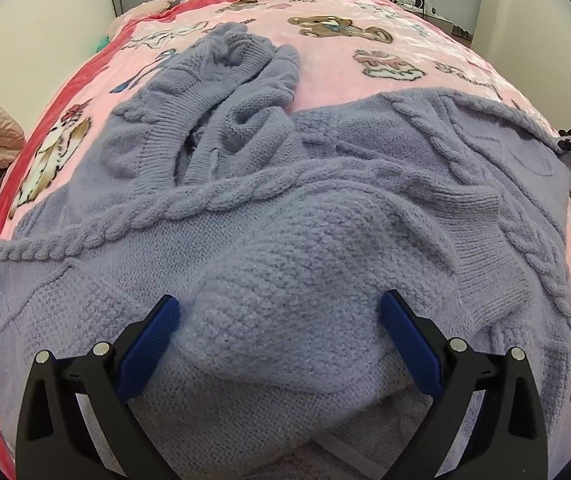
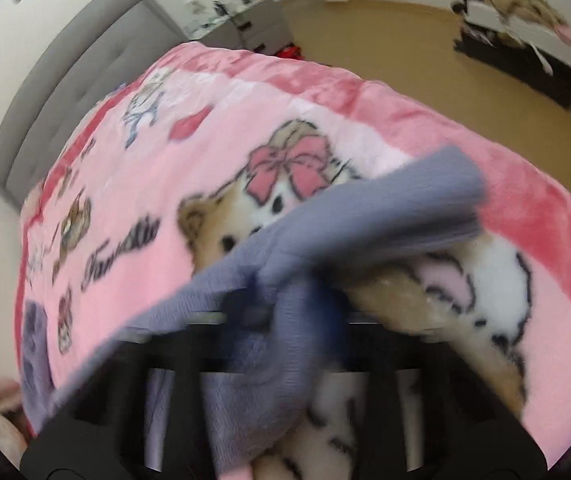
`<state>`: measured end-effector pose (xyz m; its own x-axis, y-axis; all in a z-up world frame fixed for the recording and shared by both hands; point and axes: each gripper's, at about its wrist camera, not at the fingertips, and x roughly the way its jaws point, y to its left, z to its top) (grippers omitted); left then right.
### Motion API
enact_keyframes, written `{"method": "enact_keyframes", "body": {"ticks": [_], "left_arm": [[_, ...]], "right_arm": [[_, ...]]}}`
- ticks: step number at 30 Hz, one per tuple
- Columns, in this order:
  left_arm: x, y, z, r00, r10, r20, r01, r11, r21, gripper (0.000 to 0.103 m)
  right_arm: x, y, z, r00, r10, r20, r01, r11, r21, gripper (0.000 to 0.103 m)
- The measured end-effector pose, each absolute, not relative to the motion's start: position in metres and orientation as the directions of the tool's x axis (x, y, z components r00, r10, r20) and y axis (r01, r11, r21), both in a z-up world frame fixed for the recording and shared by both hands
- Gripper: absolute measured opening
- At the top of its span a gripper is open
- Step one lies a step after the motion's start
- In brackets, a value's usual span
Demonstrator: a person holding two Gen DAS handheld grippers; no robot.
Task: Fold large clothes
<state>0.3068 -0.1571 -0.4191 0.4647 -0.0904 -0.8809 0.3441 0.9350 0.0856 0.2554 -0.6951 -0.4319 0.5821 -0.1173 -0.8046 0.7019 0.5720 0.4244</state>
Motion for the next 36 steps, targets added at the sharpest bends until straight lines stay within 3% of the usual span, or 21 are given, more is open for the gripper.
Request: {"method": "enact_keyframes", "body": {"ticks": [6, 11, 15, 18, 20, 26, 29, 32, 36], "left_arm": [[0.307, -0.157, -0.417, 0.465, -0.094, -0.88, 0.338, 0.938, 0.079, 0.099], [0.307, -0.15, -0.41, 0.478, -0.114, -0.871, 0.322, 0.945, 0.053, 0.099], [0.306, -0.128, -0.389, 0.527, -0.085, -0.846, 0.288, 0.954, 0.083, 0.099], [0.302, -0.088, -0.371, 0.558, -0.033, -0.829, 0.236, 0.964, 0.12, 0.099], [0.295, -0.049, -0.361, 0.578, 0.014, -0.816, 0.168, 0.976, 0.136, 0.099], [0.275, 0.058, -0.354, 0.573, 0.101, -0.813, 0.022, 0.99, 0.139, 0.099], [0.271, 0.091, -0.352, 0.568, 0.105, -0.816, -0.038, 0.994, 0.101, 0.099], [0.268, 0.102, -0.35, 0.575, 0.09, -0.813, -0.042, 0.996, 0.081, 0.099], [0.269, 0.099, -0.349, 0.586, 0.034, -0.81, -0.007, 0.999, 0.037, 0.099]], "right_arm": [[0.285, -0.646, -0.372, 0.661, -0.015, -0.75, 0.501, 0.753, 0.427, 0.012], [0.298, -0.531, -0.298, 0.763, 0.117, -0.636, 0.189, 0.901, 0.391, 0.012], [0.301, -0.423, -0.273, 0.76, 0.203, -0.618, -0.014, 0.955, 0.297, 0.012], [0.3, -0.348, -0.279, 0.72, 0.237, -0.652, -0.124, 0.969, 0.216, 0.012], [0.297, -0.312, -0.293, 0.692, 0.301, -0.656, -0.157, 0.95, 0.271, 0.012], [0.29, -0.226, -0.345, 0.587, 0.325, -0.741, -0.211, 0.946, 0.248, 0.013], [0.276, -0.193, -0.362, 0.58, 0.243, -0.778, -0.259, 0.96, 0.107, 0.013], [0.269, -0.168, -0.369, 0.57, 0.174, -0.803, -0.304, 0.953, -0.009, 0.019], [0.256, -0.153, -0.372, 0.552, 0.167, -0.817, -0.407, 0.909, -0.088, 0.042]]}}
